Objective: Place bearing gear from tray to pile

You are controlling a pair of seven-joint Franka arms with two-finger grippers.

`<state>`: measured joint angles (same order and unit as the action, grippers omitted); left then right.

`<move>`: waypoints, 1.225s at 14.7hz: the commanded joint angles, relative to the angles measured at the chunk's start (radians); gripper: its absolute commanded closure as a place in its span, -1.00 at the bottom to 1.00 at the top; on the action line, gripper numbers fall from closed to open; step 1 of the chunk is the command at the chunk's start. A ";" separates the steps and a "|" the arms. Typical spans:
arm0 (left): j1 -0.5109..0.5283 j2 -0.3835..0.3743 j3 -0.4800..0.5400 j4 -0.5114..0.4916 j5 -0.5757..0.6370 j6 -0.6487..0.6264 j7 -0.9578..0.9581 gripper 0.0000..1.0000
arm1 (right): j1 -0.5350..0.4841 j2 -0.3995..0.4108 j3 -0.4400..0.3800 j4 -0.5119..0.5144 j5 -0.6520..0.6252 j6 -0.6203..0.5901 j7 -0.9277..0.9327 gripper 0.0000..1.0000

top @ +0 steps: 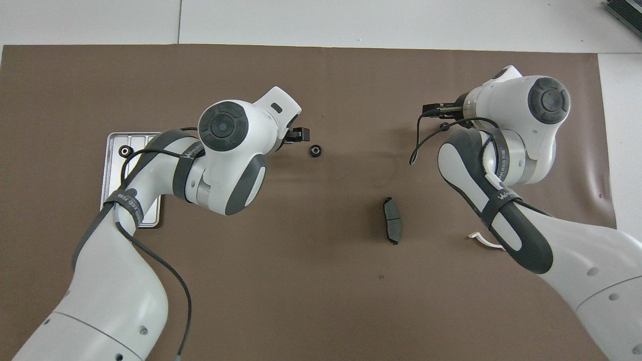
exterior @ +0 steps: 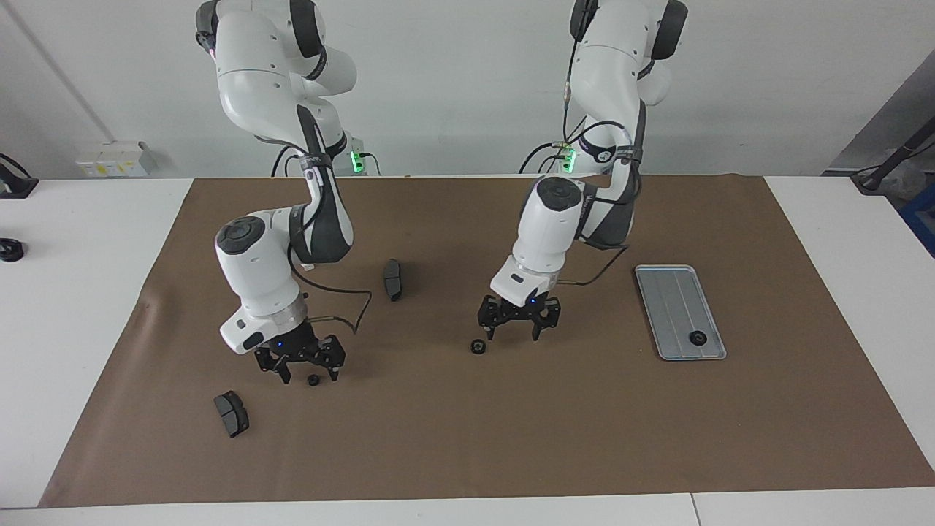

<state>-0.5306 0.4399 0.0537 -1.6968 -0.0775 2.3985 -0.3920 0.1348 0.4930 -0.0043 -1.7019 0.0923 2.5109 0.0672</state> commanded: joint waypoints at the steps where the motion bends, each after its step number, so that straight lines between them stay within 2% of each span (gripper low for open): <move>1: 0.102 -0.131 -0.008 -0.116 -0.010 -0.059 0.132 -1.00 | 0.101 -0.004 0.003 0.068 0.001 -0.037 0.090 -1.00; 3: 0.177 -0.161 -0.008 -0.124 -0.010 -0.126 0.211 -1.00 | 0.178 0.018 0.003 0.099 0.000 -0.027 0.173 -1.00; 6: 0.283 -0.167 -0.008 -0.124 -0.010 -0.142 0.303 -1.00 | 0.305 0.085 -0.002 0.122 -0.017 0.005 0.313 -1.00; 9: 0.385 -0.162 -0.008 -0.126 -0.010 -0.113 0.413 -1.00 | 0.376 0.163 0.003 0.160 -0.083 0.042 0.342 -1.00; 13: 0.477 -0.153 -0.009 -0.173 -0.012 -0.018 0.484 -1.00 | 0.402 0.162 0.003 0.150 -0.132 0.055 0.341 -1.00; 14: 0.491 -0.152 -0.009 -0.196 -0.012 0.017 0.496 -1.00 | 0.407 0.163 0.003 0.148 -0.152 0.055 0.342 -0.86; 15: 0.498 -0.147 -0.009 -0.213 -0.012 0.043 0.514 -1.00 | 0.407 0.165 0.003 0.148 -0.178 0.055 0.342 -0.59; 17: 0.518 -0.119 -0.009 -0.222 -0.012 0.053 0.522 -1.00 | 0.407 0.164 0.003 0.146 -0.212 0.055 0.342 -0.32; 18: 0.529 -0.112 -0.009 -0.222 -0.013 0.060 0.522 -1.00 | 0.411 0.164 0.003 0.146 -0.215 0.052 0.344 -0.29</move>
<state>-0.0298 0.3142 0.0561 -1.9009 -0.0775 2.4203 0.1058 0.5425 0.6518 -0.0005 -1.5662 -0.0882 2.5627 0.3946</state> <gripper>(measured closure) 0.000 0.225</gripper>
